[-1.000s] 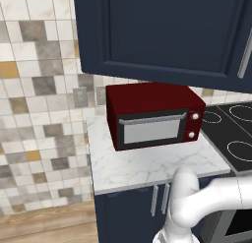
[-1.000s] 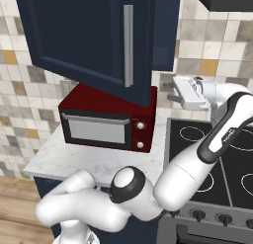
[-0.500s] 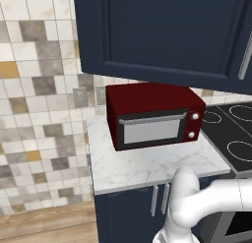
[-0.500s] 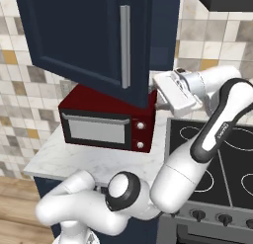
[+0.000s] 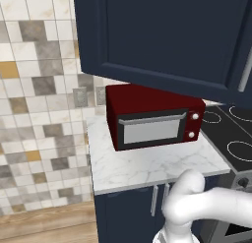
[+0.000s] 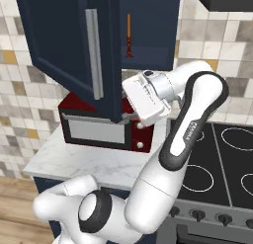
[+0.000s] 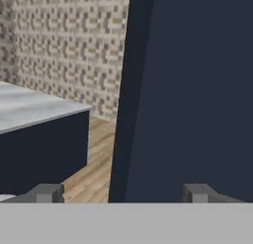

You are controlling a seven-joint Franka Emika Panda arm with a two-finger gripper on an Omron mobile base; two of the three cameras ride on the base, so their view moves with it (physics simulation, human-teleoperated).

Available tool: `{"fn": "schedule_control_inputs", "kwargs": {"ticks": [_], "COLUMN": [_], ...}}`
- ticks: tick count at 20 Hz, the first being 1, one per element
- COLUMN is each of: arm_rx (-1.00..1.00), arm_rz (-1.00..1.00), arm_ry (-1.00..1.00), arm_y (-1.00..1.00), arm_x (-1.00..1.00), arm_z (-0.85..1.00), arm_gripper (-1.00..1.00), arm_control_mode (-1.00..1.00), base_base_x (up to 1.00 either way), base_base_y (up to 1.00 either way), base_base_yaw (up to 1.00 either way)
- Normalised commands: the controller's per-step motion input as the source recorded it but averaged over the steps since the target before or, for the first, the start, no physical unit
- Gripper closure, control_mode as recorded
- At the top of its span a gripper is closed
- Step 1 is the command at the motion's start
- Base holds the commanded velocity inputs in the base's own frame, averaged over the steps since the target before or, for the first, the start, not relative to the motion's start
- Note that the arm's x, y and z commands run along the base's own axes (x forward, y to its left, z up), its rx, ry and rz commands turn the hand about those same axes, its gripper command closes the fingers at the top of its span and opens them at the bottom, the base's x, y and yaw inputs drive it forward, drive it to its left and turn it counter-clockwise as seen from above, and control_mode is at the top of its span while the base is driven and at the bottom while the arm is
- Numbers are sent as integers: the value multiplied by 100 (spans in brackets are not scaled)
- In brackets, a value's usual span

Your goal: Get the candle and the beer from the cabinet and move them to the dining counter.

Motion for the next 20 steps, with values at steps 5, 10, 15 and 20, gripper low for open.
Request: {"fn": "schedule_control_inputs", "kwargs": {"ticks": [5,10,15,20], "arm_rx": [-5,-6,-5,-5], "arm_rz": [0,0,0,0], "arm_ry": [-1,-5,-5,-1], "arm_y": [86,83,77,71], "arm_x": [-70,-94,-97,-70], "arm_z": [2,14,22,36], "arm_gripper": [-100,-100,-100,-100], "arm_control_mode": [-100,-100,-100,-100], "base_base_x": [0,0,0,0], "base_base_y": [0,0,0,0], "base_base_yaw": [0,0,0,0]}}
